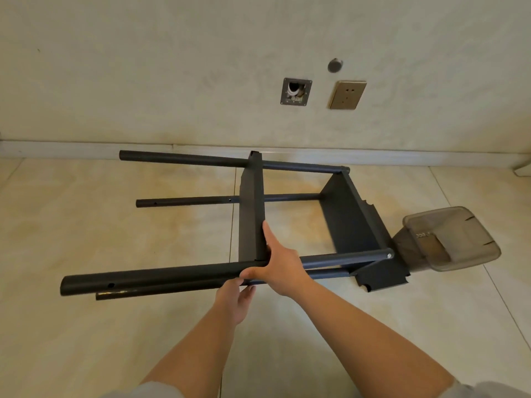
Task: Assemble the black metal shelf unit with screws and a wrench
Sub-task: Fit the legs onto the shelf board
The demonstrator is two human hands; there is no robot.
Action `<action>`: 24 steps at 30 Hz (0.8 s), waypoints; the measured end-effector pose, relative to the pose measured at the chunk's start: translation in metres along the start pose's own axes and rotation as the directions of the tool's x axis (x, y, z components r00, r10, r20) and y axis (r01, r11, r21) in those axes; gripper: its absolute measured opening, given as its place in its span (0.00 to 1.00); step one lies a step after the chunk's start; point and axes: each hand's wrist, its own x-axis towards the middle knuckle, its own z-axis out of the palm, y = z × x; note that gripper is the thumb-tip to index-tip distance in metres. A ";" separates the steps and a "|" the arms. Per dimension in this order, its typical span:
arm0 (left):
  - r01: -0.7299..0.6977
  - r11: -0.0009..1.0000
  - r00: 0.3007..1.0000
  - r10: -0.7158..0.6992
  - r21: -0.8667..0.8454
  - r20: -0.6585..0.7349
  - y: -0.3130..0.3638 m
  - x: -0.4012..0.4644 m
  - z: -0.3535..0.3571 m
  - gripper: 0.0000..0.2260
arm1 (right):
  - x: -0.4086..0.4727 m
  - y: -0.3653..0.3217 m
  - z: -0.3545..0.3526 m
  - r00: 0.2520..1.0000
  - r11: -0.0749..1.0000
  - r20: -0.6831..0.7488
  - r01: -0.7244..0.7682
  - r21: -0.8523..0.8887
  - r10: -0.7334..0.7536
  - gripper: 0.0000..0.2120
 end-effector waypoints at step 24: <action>0.218 0.912 0.976 -0.196 0.347 -0.096 -0.024 0.025 -0.026 0.15 | 0.032 0.023 0.045 0.991 0.816 0.117 0.116 -0.566 -0.059 0.50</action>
